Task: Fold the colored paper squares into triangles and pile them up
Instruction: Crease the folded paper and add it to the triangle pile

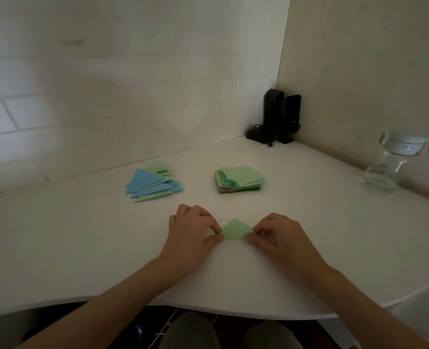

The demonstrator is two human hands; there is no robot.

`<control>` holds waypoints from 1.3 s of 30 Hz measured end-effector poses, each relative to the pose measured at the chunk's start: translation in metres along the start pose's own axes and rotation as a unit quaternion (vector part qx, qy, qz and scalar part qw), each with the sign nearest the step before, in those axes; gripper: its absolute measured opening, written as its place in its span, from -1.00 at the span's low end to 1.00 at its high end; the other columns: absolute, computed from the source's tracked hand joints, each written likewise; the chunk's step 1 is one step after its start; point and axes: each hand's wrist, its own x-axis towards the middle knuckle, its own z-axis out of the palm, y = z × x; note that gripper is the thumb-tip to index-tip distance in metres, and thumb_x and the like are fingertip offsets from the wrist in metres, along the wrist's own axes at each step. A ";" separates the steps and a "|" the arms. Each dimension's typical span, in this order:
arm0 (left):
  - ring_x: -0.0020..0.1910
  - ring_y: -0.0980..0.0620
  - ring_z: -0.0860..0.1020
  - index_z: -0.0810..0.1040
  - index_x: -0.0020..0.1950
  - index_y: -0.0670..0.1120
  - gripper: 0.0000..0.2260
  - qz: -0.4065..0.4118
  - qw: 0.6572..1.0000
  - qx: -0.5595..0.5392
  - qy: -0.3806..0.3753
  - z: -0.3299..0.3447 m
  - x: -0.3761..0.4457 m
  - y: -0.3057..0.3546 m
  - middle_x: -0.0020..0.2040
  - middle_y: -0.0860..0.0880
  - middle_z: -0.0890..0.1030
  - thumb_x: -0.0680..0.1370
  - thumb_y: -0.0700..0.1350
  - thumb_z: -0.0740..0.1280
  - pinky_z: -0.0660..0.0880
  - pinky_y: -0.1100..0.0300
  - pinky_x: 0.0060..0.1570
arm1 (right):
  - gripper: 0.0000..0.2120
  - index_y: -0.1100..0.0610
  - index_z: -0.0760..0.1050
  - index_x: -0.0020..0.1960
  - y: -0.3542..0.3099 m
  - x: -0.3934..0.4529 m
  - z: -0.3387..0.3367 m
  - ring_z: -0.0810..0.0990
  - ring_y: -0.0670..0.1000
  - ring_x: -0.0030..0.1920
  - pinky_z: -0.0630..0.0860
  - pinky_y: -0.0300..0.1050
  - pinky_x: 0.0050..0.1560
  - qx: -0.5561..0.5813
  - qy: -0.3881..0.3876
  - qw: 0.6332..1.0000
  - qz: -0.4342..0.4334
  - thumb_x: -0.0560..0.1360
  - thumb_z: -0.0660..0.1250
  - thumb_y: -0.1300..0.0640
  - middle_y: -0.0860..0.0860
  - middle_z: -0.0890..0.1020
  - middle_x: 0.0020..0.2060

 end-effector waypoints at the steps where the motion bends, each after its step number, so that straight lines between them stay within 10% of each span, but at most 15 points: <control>1: 0.11 0.09 0.29 0.61 -0.12 0.12 -0.91 -0.018 1.000 0.001 -0.006 0.000 0.001 -0.001 0.02 0.17 0.48 0.44 0.09 0.42 0.09 0.20 -0.07 | -0.84 -0.02 0.62 -0.18 -0.001 0.000 0.000 0.52 -0.11 -0.19 0.48 -0.10 -0.07 0.015 0.008 1.000 0.009 0.42 0.39 -0.10 -0.14 0.56 -0.23; 13: 0.11 0.01 0.28 0.55 0.01 0.06 -0.55 -0.071 0.993 0.092 -0.003 0.021 0.008 0.015 0.05 0.05 0.40 0.43 0.39 0.19 0.18 0.13 0.02 | -0.72 -0.08 0.44 -0.28 -0.012 0.009 0.011 0.48 -0.04 -0.17 0.45 -0.01 -0.06 -0.041 0.038 0.994 0.099 0.37 0.33 -0.28 -0.10 0.46 -0.24; 19: 0.13 0.03 0.26 0.52 -0.05 0.12 -0.67 -0.095 0.992 0.062 -0.049 0.015 0.014 0.014 0.02 0.09 0.34 0.44 0.34 0.24 0.12 0.16 -0.01 | -0.72 -0.08 0.45 -0.26 -0.011 0.009 0.009 0.47 -0.06 -0.16 0.45 -0.02 -0.05 -0.044 0.023 0.993 0.105 0.37 0.33 -0.28 -0.12 0.46 -0.22; 29: 0.16 0.05 0.26 0.47 -0.22 0.19 -0.83 -0.130 0.986 0.011 -0.101 -0.005 0.016 -0.001 0.04 0.13 0.38 0.45 0.24 0.33 0.13 0.15 0.05 | -0.85 -0.06 0.54 -0.28 -0.003 0.011 -0.009 0.46 -0.20 -0.32 0.34 -0.50 -0.30 0.050 -0.022 0.991 0.118 0.33 0.50 -0.03 -0.15 0.52 -0.34; 39: 0.14 -0.03 0.42 0.40 0.28 -0.03 -0.73 -0.022 0.993 -0.025 -0.112 -0.003 0.011 0.023 0.17 -0.04 0.41 0.58 -0.13 0.23 0.38 0.16 0.09 | -0.90 -0.07 0.58 -0.20 0.003 0.007 -0.009 0.53 -0.21 -0.26 0.38 -0.51 -0.26 0.086 -0.023 0.988 0.130 0.34 0.50 0.02 -0.10 0.60 -0.28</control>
